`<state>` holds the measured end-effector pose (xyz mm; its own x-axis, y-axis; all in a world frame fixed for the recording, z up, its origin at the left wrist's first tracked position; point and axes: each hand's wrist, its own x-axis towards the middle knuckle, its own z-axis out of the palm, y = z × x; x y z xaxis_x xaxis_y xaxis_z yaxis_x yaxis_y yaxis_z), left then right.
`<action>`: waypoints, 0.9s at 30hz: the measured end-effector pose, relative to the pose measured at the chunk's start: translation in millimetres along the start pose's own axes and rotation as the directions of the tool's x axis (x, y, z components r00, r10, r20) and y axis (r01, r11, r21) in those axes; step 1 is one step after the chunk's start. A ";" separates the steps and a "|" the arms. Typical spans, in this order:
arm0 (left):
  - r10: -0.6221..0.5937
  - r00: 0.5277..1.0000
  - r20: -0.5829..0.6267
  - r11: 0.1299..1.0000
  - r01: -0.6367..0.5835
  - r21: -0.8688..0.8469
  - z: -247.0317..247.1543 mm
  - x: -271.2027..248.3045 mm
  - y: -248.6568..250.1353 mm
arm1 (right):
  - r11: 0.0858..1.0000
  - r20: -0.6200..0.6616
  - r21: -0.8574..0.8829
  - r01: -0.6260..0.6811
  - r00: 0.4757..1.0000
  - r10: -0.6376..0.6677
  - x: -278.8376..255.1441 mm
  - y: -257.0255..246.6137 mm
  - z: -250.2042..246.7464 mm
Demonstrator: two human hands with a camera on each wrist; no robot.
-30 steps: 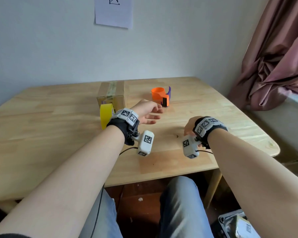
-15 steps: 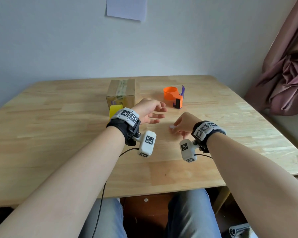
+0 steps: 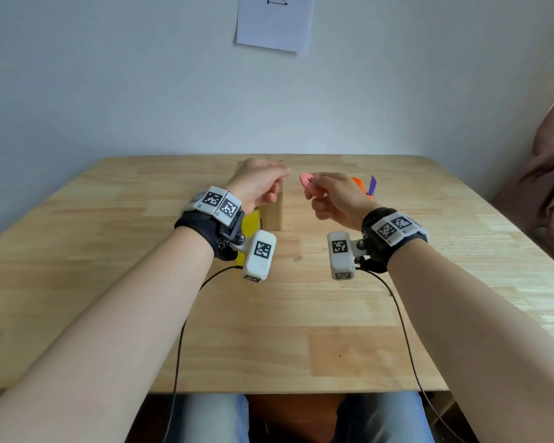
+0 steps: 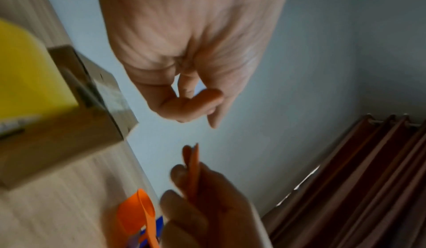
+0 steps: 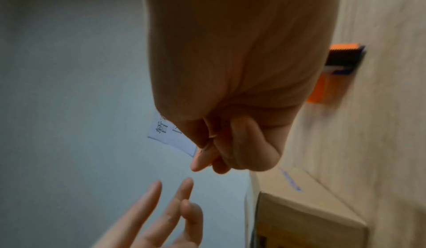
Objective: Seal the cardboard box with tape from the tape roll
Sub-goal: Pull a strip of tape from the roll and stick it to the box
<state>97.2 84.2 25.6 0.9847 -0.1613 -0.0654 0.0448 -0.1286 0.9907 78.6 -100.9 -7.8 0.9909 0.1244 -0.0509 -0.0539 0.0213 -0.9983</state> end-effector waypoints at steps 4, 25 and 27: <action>0.044 0.999 0.018 0.996 -0.045 0.075 -23.0 0.6 -5.0 | 0.999 0.112 -0.042 0.033 0.993 -0.028 10.0 -9.8 24.7; -0.494 0.836 0.241 0.867 0.496 0.055 -80.7 8.6 -76.2 | 0.504 0.162 -0.833 0.229 0.972 -0.173 51.1 -12.0 66.2; -0.479 0.818 0.320 0.867 0.497 0.027 -79.2 10.0 -80.5 | 0.444 0.177 -0.865 0.232 0.971 -0.163 56.3 -14.3 70.4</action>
<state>116.8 170.4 -45.3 0.7298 -0.3831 -0.5662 0.5240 -0.2185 0.8232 126.5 -24.3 5.6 0.9488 0.2928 0.1182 0.3128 -0.8200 -0.4793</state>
